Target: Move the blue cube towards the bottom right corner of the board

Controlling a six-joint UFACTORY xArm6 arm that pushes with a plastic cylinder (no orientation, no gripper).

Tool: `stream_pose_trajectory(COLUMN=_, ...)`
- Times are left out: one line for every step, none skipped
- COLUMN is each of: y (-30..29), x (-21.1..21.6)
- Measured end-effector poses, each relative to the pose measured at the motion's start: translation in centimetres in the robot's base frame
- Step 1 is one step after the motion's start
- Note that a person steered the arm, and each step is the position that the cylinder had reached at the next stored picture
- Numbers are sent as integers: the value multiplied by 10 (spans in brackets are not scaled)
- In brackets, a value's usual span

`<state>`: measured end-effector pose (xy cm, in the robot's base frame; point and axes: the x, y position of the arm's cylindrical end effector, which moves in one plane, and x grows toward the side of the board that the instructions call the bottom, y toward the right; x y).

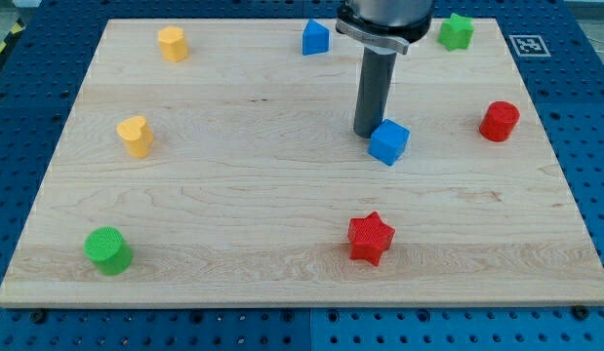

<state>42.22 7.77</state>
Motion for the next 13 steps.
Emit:
stream_pose_trajectory(y=-15, x=21)
stream_pose_trajectory(y=-14, x=22)
stream_pose_trajectory(y=11, x=18)
stream_pose_trajectory(y=32, x=11)
stream_pose_trajectory(y=42, x=6)
stream_pose_trajectory(y=65, x=21)
stream_pose_trajectory(y=75, x=31)
stream_pose_trajectory(y=61, x=43)
stream_pose_trajectory(y=45, x=47)
stream_pose_trajectory(y=56, x=56)
stream_pose_trajectory(y=79, x=56)
stream_pose_trajectory(y=97, x=48)
stream_pose_trajectory(y=129, x=48)
